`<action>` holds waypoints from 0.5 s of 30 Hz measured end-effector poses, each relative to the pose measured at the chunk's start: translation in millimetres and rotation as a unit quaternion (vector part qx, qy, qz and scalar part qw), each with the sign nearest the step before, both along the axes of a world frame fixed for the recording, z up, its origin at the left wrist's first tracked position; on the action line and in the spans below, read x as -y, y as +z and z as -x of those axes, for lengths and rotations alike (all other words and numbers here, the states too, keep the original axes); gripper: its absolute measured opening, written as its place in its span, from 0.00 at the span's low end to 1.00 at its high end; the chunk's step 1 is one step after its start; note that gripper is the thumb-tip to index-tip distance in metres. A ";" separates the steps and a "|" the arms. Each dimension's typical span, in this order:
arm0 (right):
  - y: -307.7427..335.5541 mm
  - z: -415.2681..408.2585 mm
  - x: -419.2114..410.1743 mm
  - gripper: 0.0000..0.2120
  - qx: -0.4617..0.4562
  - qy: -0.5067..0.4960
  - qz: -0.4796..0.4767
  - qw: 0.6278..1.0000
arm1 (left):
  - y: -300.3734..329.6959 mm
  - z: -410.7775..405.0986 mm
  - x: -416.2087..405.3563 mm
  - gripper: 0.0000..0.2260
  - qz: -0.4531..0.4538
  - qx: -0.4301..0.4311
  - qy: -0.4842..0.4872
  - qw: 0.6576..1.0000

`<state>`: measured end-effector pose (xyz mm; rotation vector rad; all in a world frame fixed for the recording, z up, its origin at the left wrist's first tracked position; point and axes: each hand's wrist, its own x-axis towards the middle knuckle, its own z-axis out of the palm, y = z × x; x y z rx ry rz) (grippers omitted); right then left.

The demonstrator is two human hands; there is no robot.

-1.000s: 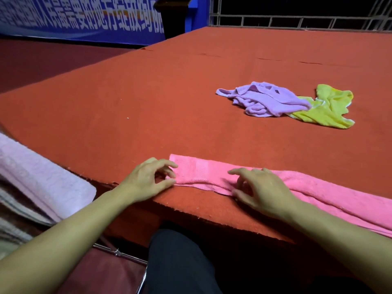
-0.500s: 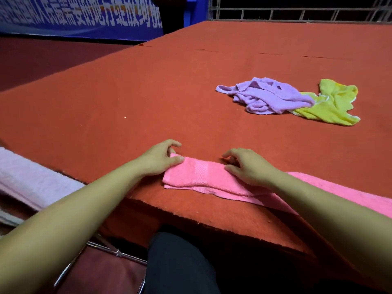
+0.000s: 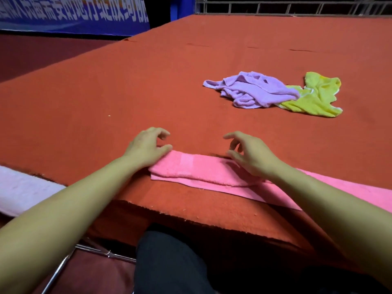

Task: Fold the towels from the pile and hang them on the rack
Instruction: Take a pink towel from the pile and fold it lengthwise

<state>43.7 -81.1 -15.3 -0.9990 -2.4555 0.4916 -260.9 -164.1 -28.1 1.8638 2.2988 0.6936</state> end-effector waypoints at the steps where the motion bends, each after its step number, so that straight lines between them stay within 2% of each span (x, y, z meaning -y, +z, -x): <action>1: 3.0 -13.0 -1.0 0.18 -0.006 -0.013 0.006 1.000 | 3.2 -7.5 0.2 0.14 -0.031 -0.029 0.007 0.999; 3: 5.9 -40.6 0.6 0.17 -0.004 -0.032 0.023 0.999 | 7.5 -34.7 0.5 0.13 -0.072 -0.052 -0.021 0.996; 8: 4.4 -112.7 17.6 0.15 0.016 -0.075 0.029 0.997 | 2.7 -143.3 6.3 0.09 -0.090 -0.037 -0.201 0.975; 11: -0.8 -154.7 29.3 0.14 0.030 -0.094 0.016 0.995 | -2.4 -190.8 4.8 0.09 -0.106 -0.020 -0.255 0.961; 15: -9.6 -201.8 42.0 0.12 0.061 -0.108 0.002 0.992 | -9.4 -217.7 -2.6 0.11 -0.089 -0.071 -0.304 0.946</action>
